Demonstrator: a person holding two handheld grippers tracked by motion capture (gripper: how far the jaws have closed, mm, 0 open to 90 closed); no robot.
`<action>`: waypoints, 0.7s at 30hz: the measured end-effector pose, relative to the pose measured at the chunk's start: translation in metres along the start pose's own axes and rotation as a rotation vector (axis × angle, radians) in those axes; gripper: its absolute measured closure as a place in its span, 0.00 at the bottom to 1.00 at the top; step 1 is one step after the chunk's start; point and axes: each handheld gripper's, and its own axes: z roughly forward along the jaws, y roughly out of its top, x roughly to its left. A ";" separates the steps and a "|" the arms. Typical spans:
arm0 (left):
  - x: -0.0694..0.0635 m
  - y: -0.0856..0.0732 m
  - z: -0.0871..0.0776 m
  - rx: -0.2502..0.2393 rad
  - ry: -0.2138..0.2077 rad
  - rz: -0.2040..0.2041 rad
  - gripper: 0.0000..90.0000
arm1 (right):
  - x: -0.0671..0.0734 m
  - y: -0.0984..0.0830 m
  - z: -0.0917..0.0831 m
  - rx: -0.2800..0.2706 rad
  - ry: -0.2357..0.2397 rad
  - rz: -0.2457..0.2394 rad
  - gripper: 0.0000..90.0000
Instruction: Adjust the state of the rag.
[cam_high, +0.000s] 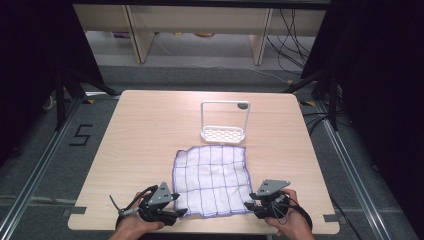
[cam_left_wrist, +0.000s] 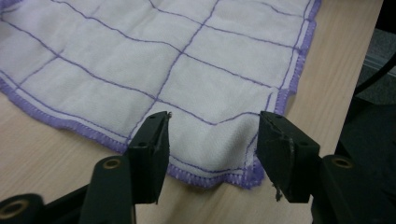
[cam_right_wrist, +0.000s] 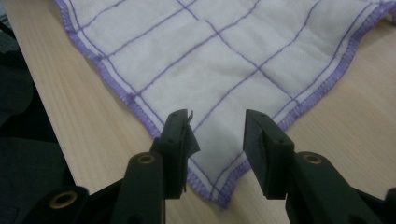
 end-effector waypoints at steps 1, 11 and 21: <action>0.000 0.000 0.002 0.011 -0.003 0.016 0.52 | 0.000 -0.001 0.001 0.018 0.015 -0.004 0.70; -0.001 -0.001 0.008 0.067 -0.073 0.107 0.95 | 0.007 -0.009 0.003 0.091 0.059 -0.053 0.98; 0.002 -0.003 0.005 0.074 -0.094 0.121 0.91 | 0.024 -0.014 -0.003 0.099 0.087 -0.125 0.97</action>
